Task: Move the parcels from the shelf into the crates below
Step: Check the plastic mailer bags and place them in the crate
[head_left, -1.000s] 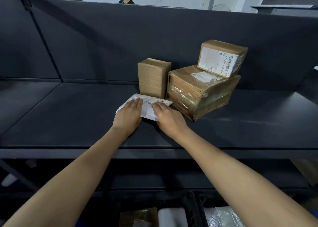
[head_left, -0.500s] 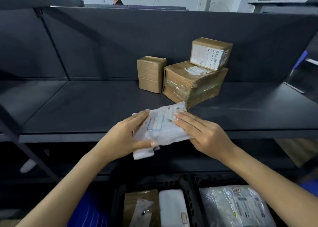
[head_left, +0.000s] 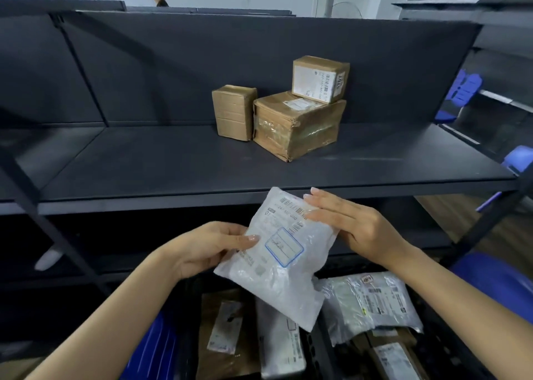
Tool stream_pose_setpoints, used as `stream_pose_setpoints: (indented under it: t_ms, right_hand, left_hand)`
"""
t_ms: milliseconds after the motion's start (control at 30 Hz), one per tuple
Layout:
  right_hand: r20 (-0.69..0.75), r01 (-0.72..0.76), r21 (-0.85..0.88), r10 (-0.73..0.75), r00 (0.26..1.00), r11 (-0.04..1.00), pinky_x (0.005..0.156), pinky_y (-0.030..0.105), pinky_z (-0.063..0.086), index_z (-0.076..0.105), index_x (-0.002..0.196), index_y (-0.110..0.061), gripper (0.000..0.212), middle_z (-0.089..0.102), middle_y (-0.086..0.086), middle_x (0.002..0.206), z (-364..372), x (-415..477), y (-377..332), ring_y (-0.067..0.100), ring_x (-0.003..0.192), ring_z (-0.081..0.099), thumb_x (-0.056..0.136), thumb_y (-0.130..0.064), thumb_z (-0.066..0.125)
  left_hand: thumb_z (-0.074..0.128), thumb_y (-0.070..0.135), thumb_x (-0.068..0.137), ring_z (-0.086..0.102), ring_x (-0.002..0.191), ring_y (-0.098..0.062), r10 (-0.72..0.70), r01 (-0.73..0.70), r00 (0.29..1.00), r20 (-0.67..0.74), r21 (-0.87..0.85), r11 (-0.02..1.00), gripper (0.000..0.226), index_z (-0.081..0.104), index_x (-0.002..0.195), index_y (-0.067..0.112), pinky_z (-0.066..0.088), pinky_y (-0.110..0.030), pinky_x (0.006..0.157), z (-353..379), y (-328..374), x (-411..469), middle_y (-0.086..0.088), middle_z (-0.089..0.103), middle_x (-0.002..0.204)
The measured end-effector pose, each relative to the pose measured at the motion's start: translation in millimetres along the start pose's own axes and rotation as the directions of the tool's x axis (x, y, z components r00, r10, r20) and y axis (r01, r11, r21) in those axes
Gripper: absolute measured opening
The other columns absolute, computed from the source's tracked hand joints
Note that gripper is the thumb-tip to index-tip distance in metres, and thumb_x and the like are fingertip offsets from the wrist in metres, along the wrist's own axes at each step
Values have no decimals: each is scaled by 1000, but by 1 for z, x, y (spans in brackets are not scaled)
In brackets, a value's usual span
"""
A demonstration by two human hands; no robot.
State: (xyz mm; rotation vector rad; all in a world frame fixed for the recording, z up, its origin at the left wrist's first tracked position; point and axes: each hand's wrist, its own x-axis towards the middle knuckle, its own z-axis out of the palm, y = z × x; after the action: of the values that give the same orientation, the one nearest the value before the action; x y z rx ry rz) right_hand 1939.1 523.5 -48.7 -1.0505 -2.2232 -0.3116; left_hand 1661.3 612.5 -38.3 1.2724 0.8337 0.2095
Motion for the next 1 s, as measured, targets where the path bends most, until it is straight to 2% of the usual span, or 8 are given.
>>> stream_pose_setpoints:
  t_ms: [133, 200, 267, 333, 400, 533, 833, 1000]
  right_hand:
    - [-8, -410, 98, 412, 911, 907, 114, 20, 27, 33, 147, -20, 62, 36, -3, 152, 8, -15, -14, 7, 141, 32, 92, -5, 57]
    - [12, -673, 377, 723, 690, 636, 111, 15, 29, 29, 148, -29, 60, 37, -11, 151, 15, -21, -28, -4, 136, 34, 95, -13, 54]
    - [187, -642, 739, 853, 487, 205, 101, 26, 46, 48, 136, -27, 40, 55, -2, 139, 17, -18, -45, 5, 121, 55, 96, -34, 52]
    - [388, -588, 808, 794, 468, -48, 86, 28, 54, 63, 120, -28, 55, 67, 1, 123, 20, -16, -62, 14, 108, 66, 81, -66, 54]
    - [437, -616, 786, 753, 491, -54, 76, 23, 56, 69, 109, -29, 62, 72, -3, 113, 23, -10, -78, 14, 101, 69, 65, -72, 67]
    - [362, -572, 818, 823, 438, -55, 63, 18, 55, 75, 91, -27, 37, 76, -2, 99, 26, -1, -95, 14, 89, 73, 58, -43, 83]
    - [432, -569, 795, 856, 284, -212, 66, 26, 58, 77, 87, -10, 42, 76, 9, 94, 30, -14, -96, 24, 86, 73, 48, -23, 87]
    - [513, -619, 749, 798, 316, -237, 63, 26, 58, 77, 89, -14, 43, 76, 8, 94, 29, -15, -99, 22, 85, 74, 52, -34, 86]
  left_hand:
    - [77, 21, 68, 70, 96, -31, 85, -96, 989, -118, -93, 991, 55, 57, 116, 3, 59, -36, 75, 21, -16, -12, -16, 72, 106]
    - [78, 24, 66, 71, 94, -31, 158, -188, 964, -214, -129, 974, 56, 57, 114, 5, 60, -37, 73, 29, -21, -18, -14, 73, 103]
    - [77, 24, 67, 72, 92, -30, 214, -273, 933, -288, -180, 945, 53, 58, 113, 5, 60, -33, 68, 37, -26, -22, -13, 74, 101]
    - [76, 22, 68, 72, 91, -29, 243, -329, 906, -345, -215, 920, 50, 58, 112, 6, 60, -32, 67, 46, -31, -24, -12, 75, 100]
    - [76, 21, 68, 72, 91, -28, 255, -359, 889, -380, -234, 904, 47, 60, 110, 8, 60, -33, 68, 54, -36, -24, -12, 75, 100]
    - [75, 23, 69, 72, 92, -29, 293, -405, 870, -397, -236, 884, 40, 68, 106, 9, 60, -33, 70, 61, -44, -26, -12, 74, 101]
    - [82, 29, 59, 72, 93, -30, 229, -327, 914, -335, -274, 904, 50, 71, 105, 12, 60, -35, 72, 60, -59, -32, -13, 74, 102]
    - [81, 36, 61, 72, 91, -30, 203, -294, 926, -320, -268, 918, 44, 74, 97, 12, 61, -38, 70, 51, -52, -28, -13, 74, 100]
